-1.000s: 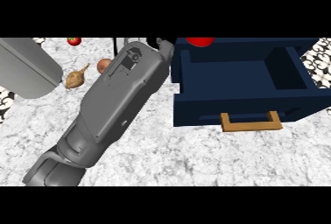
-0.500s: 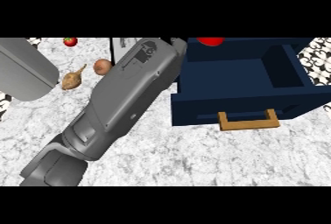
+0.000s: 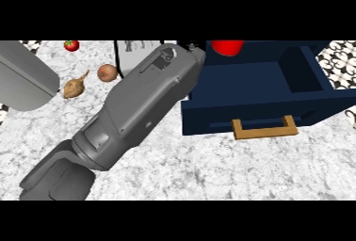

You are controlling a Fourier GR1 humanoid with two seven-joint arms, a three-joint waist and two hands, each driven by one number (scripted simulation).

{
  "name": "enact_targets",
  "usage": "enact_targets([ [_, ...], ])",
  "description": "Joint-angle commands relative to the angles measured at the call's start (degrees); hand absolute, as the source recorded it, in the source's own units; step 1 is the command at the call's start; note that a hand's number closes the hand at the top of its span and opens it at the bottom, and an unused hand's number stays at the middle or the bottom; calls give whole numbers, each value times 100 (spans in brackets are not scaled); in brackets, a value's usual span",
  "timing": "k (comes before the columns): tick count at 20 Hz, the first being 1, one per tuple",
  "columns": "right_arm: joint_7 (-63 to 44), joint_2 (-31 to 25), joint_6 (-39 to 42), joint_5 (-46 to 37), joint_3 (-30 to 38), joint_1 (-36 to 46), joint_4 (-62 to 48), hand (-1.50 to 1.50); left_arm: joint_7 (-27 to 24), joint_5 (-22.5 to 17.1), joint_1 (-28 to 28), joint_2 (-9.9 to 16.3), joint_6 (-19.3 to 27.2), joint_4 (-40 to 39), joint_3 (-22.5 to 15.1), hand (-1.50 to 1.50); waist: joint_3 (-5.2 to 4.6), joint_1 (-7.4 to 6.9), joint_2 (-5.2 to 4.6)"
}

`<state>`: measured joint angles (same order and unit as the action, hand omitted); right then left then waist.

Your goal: Pick up the can, place it into the drawer and close the drawer

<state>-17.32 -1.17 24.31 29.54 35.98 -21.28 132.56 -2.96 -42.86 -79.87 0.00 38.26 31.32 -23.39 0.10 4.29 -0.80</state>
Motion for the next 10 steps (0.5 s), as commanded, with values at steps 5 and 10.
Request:
enact_targets([
  [5,89,-117,-25,-96,6,343,-281,-150,-218,-476,110,0,262,-209,-759,-150,3,41,-17],
  [10,-26,105,-161,-172,-240,-6,205,-150,-250,-621,-261,0,339,-620,-668,-150,0,72,-31],
])
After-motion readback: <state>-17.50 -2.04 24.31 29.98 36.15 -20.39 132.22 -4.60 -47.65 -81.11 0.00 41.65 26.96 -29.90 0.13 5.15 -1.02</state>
